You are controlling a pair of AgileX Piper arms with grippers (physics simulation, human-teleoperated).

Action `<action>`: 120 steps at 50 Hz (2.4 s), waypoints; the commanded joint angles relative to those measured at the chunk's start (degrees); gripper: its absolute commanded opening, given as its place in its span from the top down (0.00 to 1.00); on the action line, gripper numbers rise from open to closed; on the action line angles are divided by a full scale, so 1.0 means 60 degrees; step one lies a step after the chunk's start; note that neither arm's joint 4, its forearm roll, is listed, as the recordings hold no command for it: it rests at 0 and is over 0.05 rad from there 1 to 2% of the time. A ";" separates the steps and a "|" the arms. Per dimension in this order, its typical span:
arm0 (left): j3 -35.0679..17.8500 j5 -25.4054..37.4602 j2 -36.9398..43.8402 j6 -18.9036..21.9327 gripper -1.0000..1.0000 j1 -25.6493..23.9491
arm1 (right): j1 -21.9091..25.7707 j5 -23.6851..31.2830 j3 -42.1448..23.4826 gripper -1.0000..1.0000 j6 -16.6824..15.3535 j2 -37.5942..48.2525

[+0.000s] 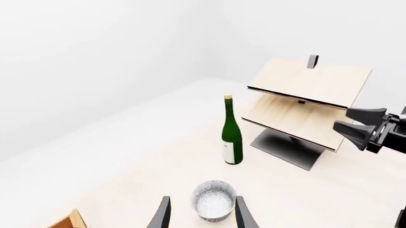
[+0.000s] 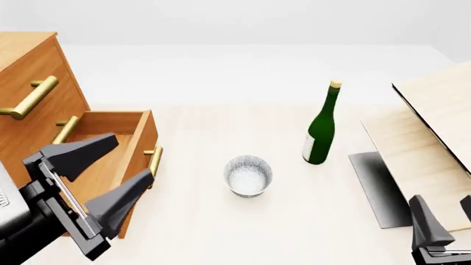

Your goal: Put the bowl in the bottom drawer of the cabinet.

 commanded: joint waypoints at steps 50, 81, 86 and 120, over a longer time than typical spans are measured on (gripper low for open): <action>-0.4487 0.1039 0.5693 -0.0095 0.00 -0.0932 | 0.0002 0.0000 -0.0001 0.00 -0.0001 -0.0001; -0.6324 0.3100 0.7639 -0.0563 0.00 -0.0904 | -0.0002 0.0001 -0.0001 0.00 0.0000 -0.0001; -0.6612 0.3308 0.7974 -0.0907 0.00 -0.1070 | 0.0000 0.0000 -0.0001 0.00 -0.0001 -0.0001; -0.8716 0.4923 1.0294 -0.0948 0.00 -0.0532 | 0.0000 0.0002 0.0000 0.00 0.0001 0.0000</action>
